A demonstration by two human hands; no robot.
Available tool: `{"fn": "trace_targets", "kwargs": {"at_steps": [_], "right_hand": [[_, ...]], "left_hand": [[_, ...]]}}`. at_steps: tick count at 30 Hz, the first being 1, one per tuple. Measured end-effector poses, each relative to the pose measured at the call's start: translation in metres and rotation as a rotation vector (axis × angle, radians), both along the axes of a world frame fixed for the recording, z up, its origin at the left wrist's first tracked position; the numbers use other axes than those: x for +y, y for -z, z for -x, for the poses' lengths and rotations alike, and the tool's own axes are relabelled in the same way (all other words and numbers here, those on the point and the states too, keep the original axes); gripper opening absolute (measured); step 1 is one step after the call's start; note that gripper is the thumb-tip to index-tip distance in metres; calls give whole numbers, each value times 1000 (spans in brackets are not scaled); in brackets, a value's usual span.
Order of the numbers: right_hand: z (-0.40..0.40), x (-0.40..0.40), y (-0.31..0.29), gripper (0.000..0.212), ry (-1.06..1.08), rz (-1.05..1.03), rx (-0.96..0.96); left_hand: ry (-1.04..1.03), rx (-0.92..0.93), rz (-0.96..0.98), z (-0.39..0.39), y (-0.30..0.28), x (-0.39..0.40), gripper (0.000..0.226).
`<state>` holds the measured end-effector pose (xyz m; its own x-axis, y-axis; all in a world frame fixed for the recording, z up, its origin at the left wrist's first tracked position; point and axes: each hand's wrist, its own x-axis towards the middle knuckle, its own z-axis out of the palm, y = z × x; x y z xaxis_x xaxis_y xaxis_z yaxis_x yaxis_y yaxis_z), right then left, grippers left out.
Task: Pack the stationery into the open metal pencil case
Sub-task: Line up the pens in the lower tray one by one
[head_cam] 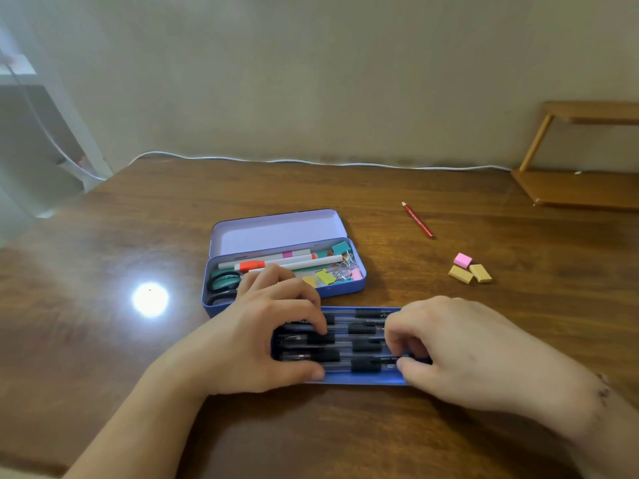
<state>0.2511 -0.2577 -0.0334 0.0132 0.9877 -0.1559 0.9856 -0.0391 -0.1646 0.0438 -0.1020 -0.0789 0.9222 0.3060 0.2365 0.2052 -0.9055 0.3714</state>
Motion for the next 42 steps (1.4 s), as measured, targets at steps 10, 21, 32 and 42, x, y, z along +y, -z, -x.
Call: {"fn": "trace_targets", "kwargs": {"at_steps": [10,21,32,42], "right_hand": [[-49,7,-15,7,288,-145,395],[-119,127,47,30,772,-348,-236],[3,-28,38,8,99,-509,141],[25,-26,62,19,27,-525,211]], "left_hand": [[-46,22,-58,1,4,1,47],[-53,17,-51,2,7,4,49],[-39,4,-80,2,8,5,39],[-64,-28,-8,1,9,6,34]]}}
